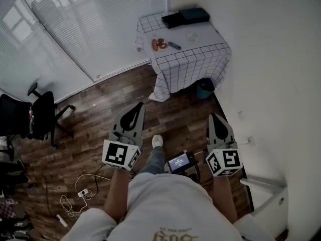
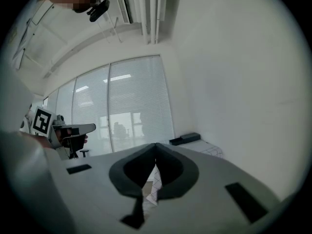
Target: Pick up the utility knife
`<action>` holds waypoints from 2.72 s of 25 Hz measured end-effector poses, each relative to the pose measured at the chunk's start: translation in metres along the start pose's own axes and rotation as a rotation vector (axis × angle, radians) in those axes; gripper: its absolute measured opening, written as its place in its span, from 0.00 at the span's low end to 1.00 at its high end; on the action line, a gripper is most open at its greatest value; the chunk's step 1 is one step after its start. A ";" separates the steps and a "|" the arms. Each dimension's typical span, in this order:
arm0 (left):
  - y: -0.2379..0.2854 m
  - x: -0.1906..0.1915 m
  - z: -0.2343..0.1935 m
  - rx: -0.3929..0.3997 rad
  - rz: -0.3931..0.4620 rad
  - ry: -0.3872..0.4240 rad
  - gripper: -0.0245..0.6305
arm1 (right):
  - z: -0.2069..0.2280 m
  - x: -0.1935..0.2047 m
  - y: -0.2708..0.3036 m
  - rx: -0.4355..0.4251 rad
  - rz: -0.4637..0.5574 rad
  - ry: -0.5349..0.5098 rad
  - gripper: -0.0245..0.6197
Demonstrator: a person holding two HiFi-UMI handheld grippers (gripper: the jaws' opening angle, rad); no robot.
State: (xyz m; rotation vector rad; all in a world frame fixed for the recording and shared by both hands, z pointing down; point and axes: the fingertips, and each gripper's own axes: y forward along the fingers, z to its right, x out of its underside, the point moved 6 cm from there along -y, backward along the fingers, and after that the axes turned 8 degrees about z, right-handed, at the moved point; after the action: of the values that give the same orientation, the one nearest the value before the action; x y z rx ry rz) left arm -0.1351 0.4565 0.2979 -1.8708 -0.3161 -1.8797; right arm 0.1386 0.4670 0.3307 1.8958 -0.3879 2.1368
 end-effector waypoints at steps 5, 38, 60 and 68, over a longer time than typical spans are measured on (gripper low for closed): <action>0.042 0.020 -0.013 0.020 -0.030 -0.017 0.05 | 0.013 0.002 0.036 0.007 -0.021 -0.031 0.05; 0.203 0.061 -0.164 0.097 -0.048 -0.022 0.05 | 0.025 0.002 0.252 0.129 0.006 -0.043 0.05; 0.365 0.093 -0.208 0.087 -0.102 0.011 0.05 | 0.106 0.004 0.408 -0.044 -0.023 -0.042 0.05; 0.419 0.112 -0.214 0.083 -0.125 0.024 0.05 | 0.131 0.014 0.457 -0.125 -0.062 -0.138 0.05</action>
State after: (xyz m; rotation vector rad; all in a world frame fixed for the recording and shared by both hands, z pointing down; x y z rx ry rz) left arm -0.1198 -0.0256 0.3314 -1.8093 -0.5064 -1.9375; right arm 0.0919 -0.0061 0.3467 1.9631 -0.4726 1.9023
